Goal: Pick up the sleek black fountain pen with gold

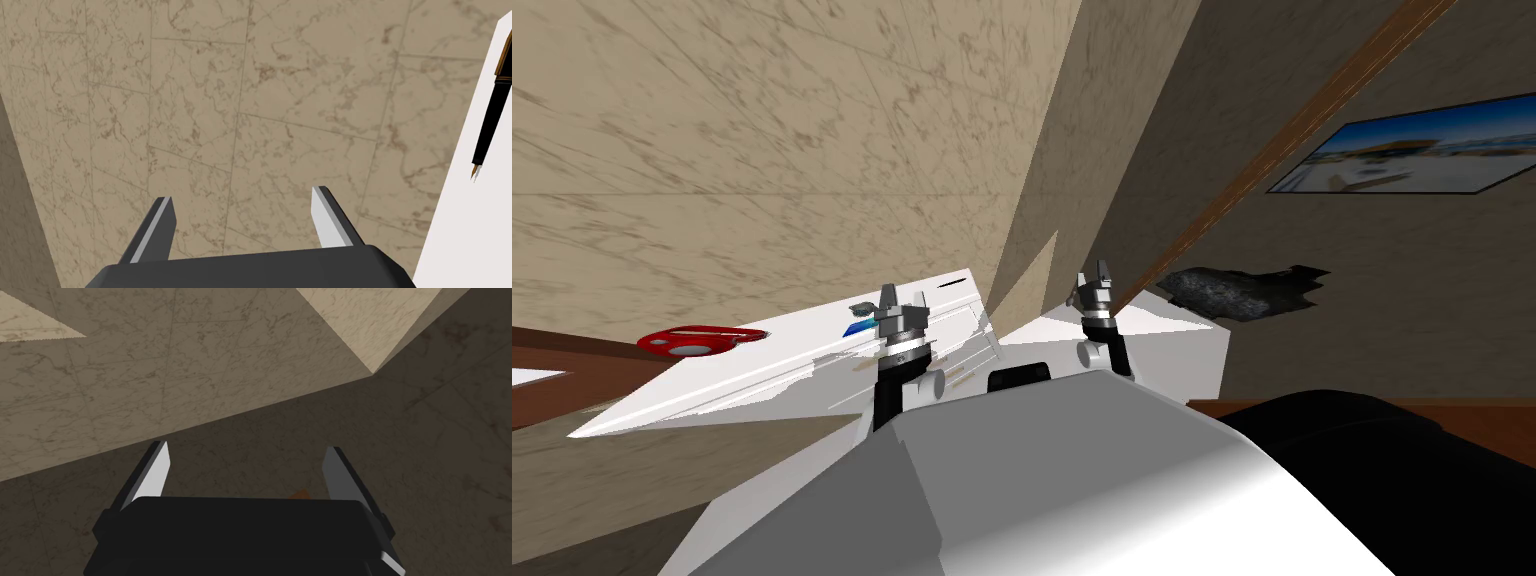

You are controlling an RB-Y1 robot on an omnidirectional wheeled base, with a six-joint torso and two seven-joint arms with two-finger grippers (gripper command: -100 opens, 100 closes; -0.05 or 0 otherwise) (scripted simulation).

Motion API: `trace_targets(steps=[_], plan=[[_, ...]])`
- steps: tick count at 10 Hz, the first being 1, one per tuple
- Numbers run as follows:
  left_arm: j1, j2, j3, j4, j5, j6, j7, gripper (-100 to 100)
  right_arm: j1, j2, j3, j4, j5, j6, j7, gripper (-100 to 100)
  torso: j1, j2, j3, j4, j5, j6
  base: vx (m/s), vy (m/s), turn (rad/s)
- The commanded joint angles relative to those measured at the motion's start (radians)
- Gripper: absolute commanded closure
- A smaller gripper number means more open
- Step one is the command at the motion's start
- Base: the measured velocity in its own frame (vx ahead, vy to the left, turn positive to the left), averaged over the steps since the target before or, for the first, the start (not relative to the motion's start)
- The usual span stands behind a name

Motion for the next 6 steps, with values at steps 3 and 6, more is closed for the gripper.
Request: trace_targets(steps=[3,6], plan=[[0.017,0.103,0.023,0.003,0.018,0.039,0.000,-100,0.000,0.000,0.000,0.000,0.000,0.000,0.000,0,-0.004,0.000,0.000,0.000,-0.001,0.000,0.000,-0.065,0.056],[0.033,0.176,0.050,0.005,0.039,0.084,-0.002,-100,0.000,0.000,0.000,0.000,0.000,0.000,0.000,0,-0.008,0.000,0.000,0.000,-0.002,0.000,-0.001,-0.114,0.078]])
